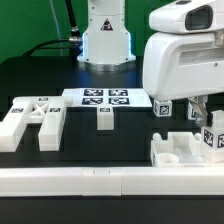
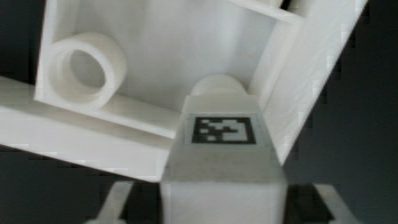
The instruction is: Assemble chair
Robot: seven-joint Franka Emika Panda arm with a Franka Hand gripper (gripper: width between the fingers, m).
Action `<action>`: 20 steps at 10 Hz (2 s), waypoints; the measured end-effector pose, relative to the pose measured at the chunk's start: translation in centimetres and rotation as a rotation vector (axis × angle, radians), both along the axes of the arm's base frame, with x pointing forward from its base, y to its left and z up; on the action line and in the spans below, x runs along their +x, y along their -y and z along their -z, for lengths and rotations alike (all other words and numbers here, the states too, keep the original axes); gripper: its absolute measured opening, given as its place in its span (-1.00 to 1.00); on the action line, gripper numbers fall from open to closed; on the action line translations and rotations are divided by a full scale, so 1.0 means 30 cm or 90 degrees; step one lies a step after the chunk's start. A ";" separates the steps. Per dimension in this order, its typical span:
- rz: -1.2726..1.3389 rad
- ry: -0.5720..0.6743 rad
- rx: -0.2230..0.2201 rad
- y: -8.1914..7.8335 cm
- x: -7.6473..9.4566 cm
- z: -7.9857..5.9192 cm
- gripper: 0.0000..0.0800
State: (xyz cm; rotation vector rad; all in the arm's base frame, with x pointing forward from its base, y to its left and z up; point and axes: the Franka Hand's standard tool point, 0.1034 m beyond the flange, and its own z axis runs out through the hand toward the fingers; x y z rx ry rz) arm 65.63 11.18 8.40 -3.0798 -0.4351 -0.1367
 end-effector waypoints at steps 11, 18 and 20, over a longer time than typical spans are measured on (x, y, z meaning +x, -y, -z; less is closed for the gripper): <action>0.706 -0.045 0.085 0.001 0.002 0.001 -0.27; 0.452 -0.032 0.062 -0.026 -0.006 0.002 0.54; 0.335 -0.026 0.052 -0.027 -0.003 -0.001 0.62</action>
Offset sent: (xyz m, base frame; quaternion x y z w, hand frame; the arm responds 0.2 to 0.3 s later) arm -0.0032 0.0007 -0.0018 -0.0062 -0.0056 0.2232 0.9747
